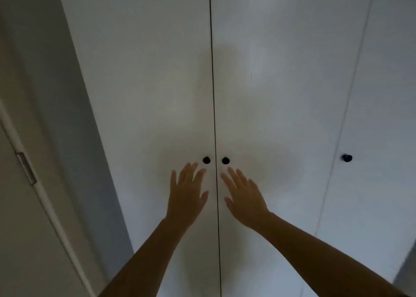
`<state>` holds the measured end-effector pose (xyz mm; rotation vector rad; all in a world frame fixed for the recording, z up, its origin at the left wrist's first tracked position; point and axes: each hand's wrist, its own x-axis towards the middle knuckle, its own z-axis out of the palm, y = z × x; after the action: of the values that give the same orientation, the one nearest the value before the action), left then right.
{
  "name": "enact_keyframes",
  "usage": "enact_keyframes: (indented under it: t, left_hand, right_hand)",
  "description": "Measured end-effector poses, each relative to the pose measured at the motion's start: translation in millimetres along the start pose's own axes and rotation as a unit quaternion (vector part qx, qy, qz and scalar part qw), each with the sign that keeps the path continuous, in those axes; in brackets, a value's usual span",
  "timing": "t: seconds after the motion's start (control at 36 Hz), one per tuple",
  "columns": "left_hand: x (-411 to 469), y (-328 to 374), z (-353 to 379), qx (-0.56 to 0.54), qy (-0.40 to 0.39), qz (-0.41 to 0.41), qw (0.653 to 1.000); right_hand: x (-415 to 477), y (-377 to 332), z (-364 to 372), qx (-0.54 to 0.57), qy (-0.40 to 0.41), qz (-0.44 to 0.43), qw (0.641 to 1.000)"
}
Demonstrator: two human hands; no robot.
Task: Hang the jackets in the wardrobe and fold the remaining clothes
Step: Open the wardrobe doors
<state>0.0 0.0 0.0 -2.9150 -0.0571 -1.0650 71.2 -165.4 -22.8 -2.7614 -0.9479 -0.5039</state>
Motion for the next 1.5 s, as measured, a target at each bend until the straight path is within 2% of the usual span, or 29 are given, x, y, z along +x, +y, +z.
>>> enact_keyframes:
  t: [0.14, 0.22, 0.44, 0.58, 0.78, 0.86, 0.92, 0.97, 1.03, 1.11, 1.19, 1.31, 1.36, 1.5]
  left_hand:
    - [37, -10, 35, -0.016, -0.081, 0.010, 0.997]
    - [57, -11, 52, -0.059, -0.096, 0.019, 0.993]
    - [82, -18, 81, -0.157, -0.078, 0.021, 0.984]
    - [94, -26, 88, -0.230, -0.073, 0.009, 0.970]
    - [96, -17, 79, -0.287, -0.043, -0.066, 0.955]
    - [84, -15, 72, -0.304, -0.031, -0.083, 0.948]
    - [73, -16, 66, -0.317, -0.020, -0.091, 0.944]
    - [59, -19, 59, -0.332, -0.008, -0.095, 0.938]
    - [44, -22, 51, -0.354, 0.001, -0.099, 0.930]
    - [28, -31, 38, -0.395, -0.002, -0.117, 0.911]
    - [22, -35, 20, -0.385, 0.019, -0.112, 0.916]
    - [32, -22, -10, -0.338, 0.144, -0.127, 0.921]
    - [45, -12, -25, -0.321, 0.180, -0.135, 0.920]
    - [79, 9, -35, -0.196, 0.118, -0.185, 0.956]
  right_hand:
    - [41, 6, 11, -0.020, 0.000, 0.000, 1.000]
    - [56, 11, 16, -0.032, 0.002, 0.007, 0.999]
    - [74, 24, 33, -0.018, 0.009, 0.006, 1.000]
    - [84, 20, 34, 0.007, 0.052, 0.006, 0.999]
    - [84, 16, 34, 0.030, 0.067, 0.036, 0.997]
    - [80, 12, 35, 0.086, 0.063, 0.040, 0.994]
    - [74, 5, 37, 0.162, 0.050, 0.056, 0.984]
    - [67, -2, 37, 0.272, 0.001, 0.096, 0.958]
    - [63, -10, 37, 0.374, -0.076, 0.125, 0.916]
    - [58, -26, 41, 0.403, -0.150, 0.132, 0.893]
    - [51, -40, 47, 0.388, -0.143, 0.128, 0.901]
    - [46, -49, 42, 0.386, -0.135, 0.150, 0.900]
    - [43, -53, 40, 0.387, -0.137, 0.159, 0.898]
    - [32, -65, 41, 0.379, -0.124, 0.163, 0.902]
